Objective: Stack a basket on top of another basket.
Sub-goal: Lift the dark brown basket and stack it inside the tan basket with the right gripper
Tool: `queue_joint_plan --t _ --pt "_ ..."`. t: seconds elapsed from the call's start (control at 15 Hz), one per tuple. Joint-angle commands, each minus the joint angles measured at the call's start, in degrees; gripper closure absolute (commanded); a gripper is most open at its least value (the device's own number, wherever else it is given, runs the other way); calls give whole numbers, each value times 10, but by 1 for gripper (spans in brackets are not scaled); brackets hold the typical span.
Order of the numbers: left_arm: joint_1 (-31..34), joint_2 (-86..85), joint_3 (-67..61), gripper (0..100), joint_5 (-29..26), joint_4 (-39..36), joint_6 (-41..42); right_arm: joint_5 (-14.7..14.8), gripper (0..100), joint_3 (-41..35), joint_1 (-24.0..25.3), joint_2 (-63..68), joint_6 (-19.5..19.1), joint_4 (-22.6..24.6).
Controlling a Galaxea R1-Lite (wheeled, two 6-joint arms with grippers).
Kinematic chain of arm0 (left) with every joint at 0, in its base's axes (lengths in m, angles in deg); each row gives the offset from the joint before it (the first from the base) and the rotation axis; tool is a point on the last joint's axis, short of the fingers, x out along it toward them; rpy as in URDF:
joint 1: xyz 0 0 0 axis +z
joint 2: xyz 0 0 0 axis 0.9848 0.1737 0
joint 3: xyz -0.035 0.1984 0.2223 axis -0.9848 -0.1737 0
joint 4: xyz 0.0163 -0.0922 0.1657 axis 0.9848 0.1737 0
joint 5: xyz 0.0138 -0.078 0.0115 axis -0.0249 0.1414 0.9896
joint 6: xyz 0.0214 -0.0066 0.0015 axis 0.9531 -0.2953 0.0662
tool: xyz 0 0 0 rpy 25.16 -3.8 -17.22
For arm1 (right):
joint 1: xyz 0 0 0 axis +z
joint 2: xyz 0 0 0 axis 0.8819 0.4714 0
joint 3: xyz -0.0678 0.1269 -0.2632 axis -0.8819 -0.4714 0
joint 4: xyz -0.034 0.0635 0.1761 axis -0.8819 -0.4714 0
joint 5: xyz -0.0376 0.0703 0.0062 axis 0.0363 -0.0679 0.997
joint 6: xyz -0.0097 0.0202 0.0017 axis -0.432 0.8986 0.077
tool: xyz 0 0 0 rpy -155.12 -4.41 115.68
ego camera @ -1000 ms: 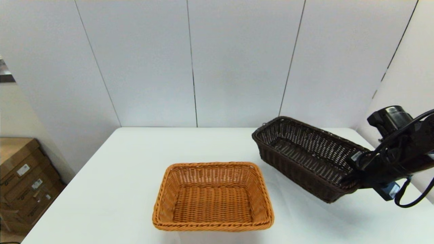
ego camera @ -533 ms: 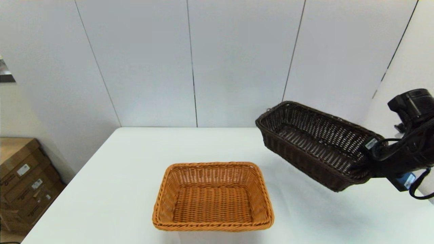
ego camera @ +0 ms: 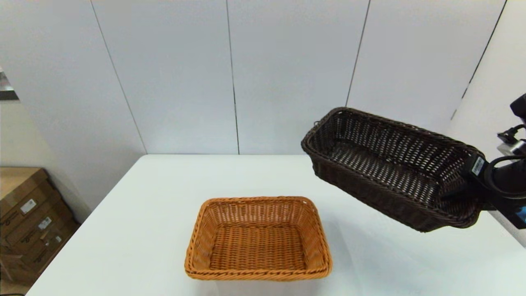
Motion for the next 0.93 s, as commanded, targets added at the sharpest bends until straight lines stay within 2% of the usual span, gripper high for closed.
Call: queue_joint_plan --t 0.07,0.33,0.53,0.73,0.93 --pt "0 0 0 0 0 0 -1 -1 100 6 1 -22 -30 -21" --pt "0 0 0 0 0 0 -1 -1 100 9 30 -24 -59 -31" --pt "0 0 0 0 0 0 -1 -1 100 9 72 -26 -92 -52" --pt "0 0 0 0 0 0 -1 -1 100 18 129 -32 -101 -79" --pt "0 0 0 0 0 0 -1 0 100 26 196 -27 -99 -84"
